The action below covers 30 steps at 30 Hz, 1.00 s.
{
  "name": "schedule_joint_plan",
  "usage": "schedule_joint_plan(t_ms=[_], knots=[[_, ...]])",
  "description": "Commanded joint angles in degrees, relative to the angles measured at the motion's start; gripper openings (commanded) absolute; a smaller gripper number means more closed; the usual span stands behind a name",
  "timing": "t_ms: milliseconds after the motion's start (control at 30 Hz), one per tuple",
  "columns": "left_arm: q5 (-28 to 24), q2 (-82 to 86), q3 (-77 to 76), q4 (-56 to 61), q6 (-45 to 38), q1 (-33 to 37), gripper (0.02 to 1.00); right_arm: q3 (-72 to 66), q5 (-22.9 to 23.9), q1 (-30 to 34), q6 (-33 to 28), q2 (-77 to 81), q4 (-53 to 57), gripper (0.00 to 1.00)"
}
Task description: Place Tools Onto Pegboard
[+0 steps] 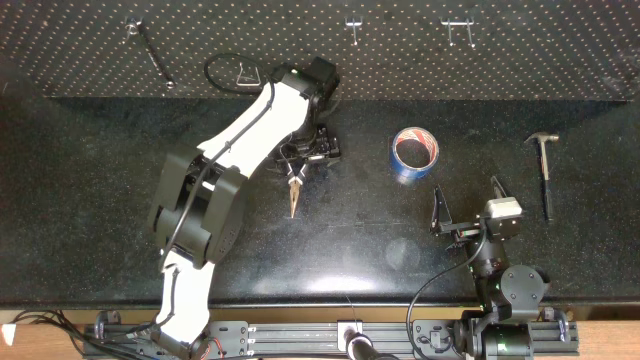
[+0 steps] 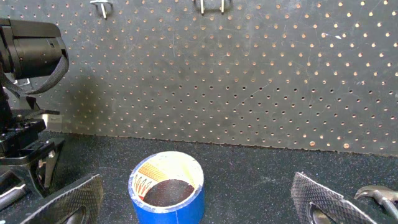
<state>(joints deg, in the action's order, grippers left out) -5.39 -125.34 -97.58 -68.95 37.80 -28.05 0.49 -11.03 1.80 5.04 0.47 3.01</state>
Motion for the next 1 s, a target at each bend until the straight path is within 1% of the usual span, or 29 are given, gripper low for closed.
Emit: schedule_joint_plan(t_ms=[33, 133, 200, 300, 367, 600, 667, 767, 933, 1000], knots=[[3.63, 1.99, 0.09, -0.68, -3.87, 1.66, 0.996, -0.26, -0.09, -0.07, -0.42, -0.42, 0.17, 0.991], [5.2, 1.99, 0.09, -0.44, -5.33, 2.93, 0.996, -0.26, -0.09, -0.07, -0.42, -0.42, 0.17, 0.991], [5.16, 1.99, 0.09, 1.51, -5.77, 3.06, 0.993, -0.26, -0.09, -0.07, -0.42, -0.42, 0.17, 0.991], [4.74, 1.99, 0.09, 2.36, -6.8, 2.54, 0.996, -0.26, -0.07, -0.07, -0.42, -0.42, 0.17, 0.991], [3.13, 1.97, 0.09, 2.4, -7.87, 2.54, 0.996, -0.26, -0.09, -0.07, -0.42, -0.42, 0.17, 0.991], [3.15, 1.09, 0.2, 2.36, -9.03, 2.43, 0.996, -0.26, -0.09, -0.07, -0.42, -0.42, 0.17, 0.991], [2.12, 1.09, 0.2, 2.36, -11.37, 1.97, 0.996, -0.26, -0.09, -0.07, -0.42, -0.42, 0.17, 0.991], [0.98, 1.09, 0.2, 3.74, -10.93, 1.29, 0.996, -0.26, -0.09, -0.07, -0.42, -0.42, 0.17, 0.991], [1.36, 1.09, 0.2, 2.95, -10.03, 1.4, 0.996, -0.26, -0.07, -0.07, -0.42, -0.42, 0.17, 0.991], [3.23, 1.09, 0.2, 1.46, -10.03, 1.53, 0.998, -0.26, -0.09, -0.07, -0.42, -0.42, 0.17, 0.991]])
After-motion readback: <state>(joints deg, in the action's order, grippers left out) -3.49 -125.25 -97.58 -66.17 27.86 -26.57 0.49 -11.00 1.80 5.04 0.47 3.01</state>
